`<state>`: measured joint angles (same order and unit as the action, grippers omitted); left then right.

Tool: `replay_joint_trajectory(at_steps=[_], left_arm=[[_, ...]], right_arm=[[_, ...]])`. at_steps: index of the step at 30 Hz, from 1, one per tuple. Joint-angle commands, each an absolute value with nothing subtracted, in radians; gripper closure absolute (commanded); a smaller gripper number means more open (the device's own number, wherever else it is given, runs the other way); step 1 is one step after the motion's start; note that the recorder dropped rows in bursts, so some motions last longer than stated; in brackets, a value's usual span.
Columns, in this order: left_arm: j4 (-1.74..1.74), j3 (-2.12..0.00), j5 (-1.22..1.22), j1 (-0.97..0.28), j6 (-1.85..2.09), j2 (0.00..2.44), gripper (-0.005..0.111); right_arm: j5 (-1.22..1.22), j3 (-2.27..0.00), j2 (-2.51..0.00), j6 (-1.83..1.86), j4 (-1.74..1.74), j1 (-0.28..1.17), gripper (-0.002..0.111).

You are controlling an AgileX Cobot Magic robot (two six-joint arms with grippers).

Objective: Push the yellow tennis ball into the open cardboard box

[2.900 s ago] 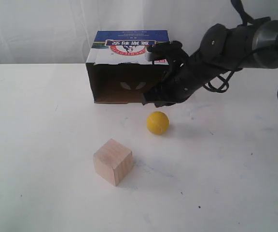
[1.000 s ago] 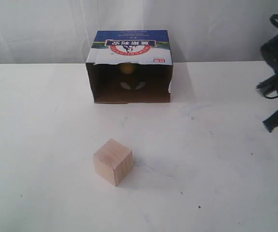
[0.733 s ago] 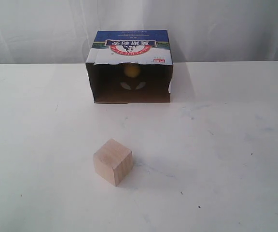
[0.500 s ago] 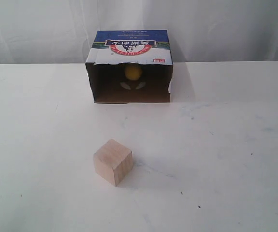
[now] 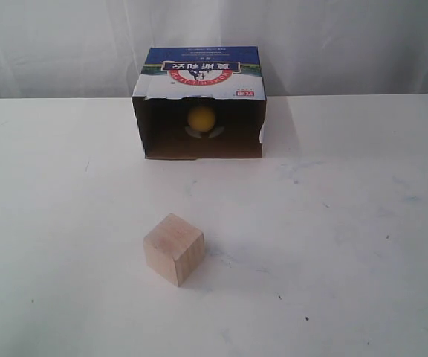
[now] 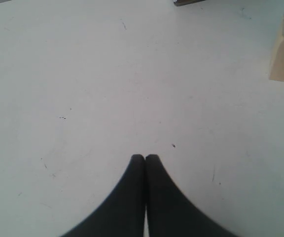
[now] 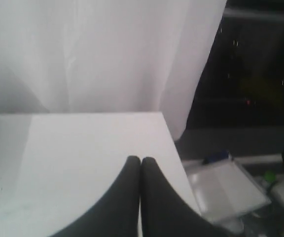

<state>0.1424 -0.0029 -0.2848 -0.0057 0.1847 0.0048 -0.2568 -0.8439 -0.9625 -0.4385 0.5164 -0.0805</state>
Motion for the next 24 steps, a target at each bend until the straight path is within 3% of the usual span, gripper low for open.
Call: replay_joint_trajectory(at_steps=[1,24], left_arm=[[0.15,0.0,-0.284,-0.012,0.184,0.0,0.107],[0.15,0.0,-0.284,-0.012,0.184,0.0,0.107]], right_arm=[[-0.277,-0.826,-0.859,-0.433,0.529,-0.087,0.108],[-0.412,-0.823,-0.728,-0.319,0.507,-0.087,0.108]])
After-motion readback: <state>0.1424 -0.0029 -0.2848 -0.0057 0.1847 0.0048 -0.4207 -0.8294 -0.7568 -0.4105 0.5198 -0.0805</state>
